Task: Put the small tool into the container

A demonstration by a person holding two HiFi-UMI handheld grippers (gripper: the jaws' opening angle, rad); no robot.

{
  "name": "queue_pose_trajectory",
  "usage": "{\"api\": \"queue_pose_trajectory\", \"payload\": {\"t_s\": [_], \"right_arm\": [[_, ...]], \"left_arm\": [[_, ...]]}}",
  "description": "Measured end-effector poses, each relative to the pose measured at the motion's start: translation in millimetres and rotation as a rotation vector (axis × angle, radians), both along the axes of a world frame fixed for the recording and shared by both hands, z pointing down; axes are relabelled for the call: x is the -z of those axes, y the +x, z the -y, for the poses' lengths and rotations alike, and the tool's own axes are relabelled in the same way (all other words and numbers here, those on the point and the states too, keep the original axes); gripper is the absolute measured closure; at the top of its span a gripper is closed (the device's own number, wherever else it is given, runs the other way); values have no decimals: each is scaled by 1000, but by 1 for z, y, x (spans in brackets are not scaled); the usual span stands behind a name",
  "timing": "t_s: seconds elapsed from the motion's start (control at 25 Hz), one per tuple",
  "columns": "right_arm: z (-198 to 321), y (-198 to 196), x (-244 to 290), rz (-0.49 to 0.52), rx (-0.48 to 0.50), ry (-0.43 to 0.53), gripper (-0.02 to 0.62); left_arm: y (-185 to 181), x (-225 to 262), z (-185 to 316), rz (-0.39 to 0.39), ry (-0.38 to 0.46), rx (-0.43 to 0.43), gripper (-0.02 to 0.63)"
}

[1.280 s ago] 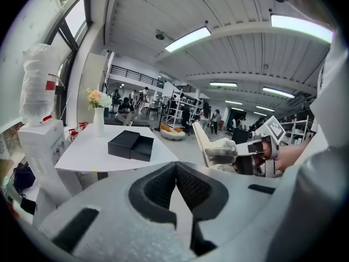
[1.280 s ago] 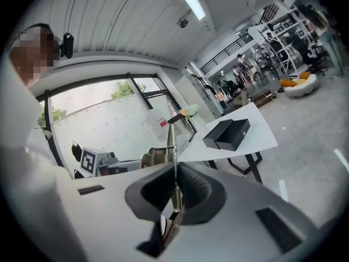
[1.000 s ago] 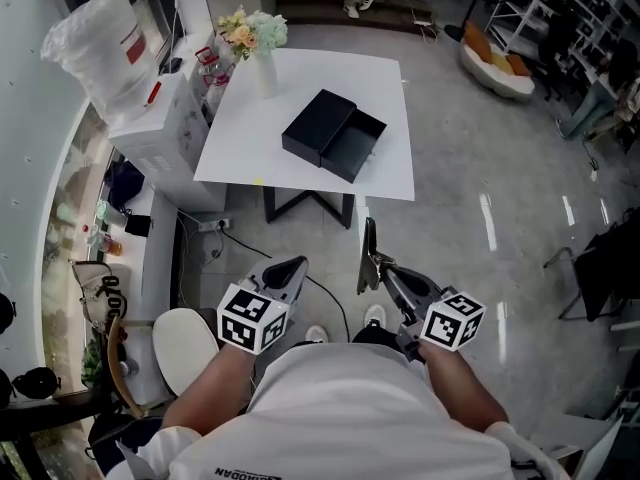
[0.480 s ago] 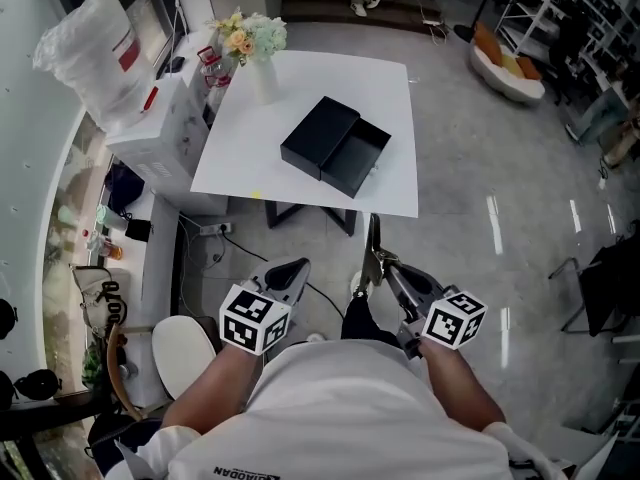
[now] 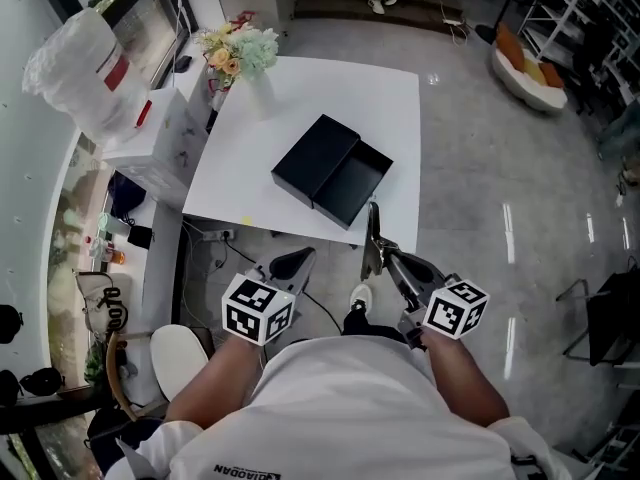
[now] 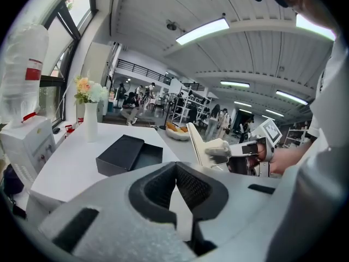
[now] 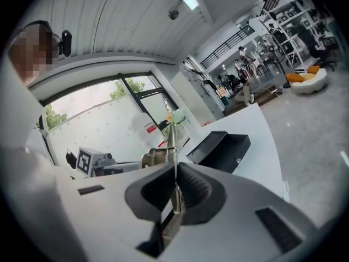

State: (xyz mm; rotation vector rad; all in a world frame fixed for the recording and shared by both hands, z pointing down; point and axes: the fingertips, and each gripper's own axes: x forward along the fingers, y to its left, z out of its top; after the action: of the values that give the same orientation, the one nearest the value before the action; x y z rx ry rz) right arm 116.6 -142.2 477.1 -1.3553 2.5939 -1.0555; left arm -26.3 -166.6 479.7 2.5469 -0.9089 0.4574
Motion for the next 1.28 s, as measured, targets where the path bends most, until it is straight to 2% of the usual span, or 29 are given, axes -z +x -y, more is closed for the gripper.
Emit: {"api": "queue_pose_trajectory", "payload": {"t_s": [0.32, 0.6, 0.72, 0.84, 0.92, 1.04, 1.16, 1.28], "right_arm": [[59, 38, -3, 14, 72, -10, 581], [96, 54, -10, 49, 131, -7, 581], [110, 58, -15, 41, 151, -5, 581], [123, 59, -19, -7, 174, 8, 581], [128, 58, -22, -78, 203, 29, 581], [139, 51, -32, -258, 289, 94, 580], [149, 36, -48, -498, 415, 168, 581], [160, 21, -62, -781, 530, 251, 581]], "left_arm": [[37, 2, 51, 35, 0, 64, 597], [61, -2, 77, 87, -4, 89, 597], [61, -2, 88, 91, 0, 117, 597], [55, -7, 94, 97, -21, 138, 597], [51, -11, 95, 107, -32, 140, 597], [44, -15, 107, 95, -39, 151, 597], [36, -17, 120, 82, -41, 136, 597], [28, -17, 132, 82, -53, 104, 597]]}}
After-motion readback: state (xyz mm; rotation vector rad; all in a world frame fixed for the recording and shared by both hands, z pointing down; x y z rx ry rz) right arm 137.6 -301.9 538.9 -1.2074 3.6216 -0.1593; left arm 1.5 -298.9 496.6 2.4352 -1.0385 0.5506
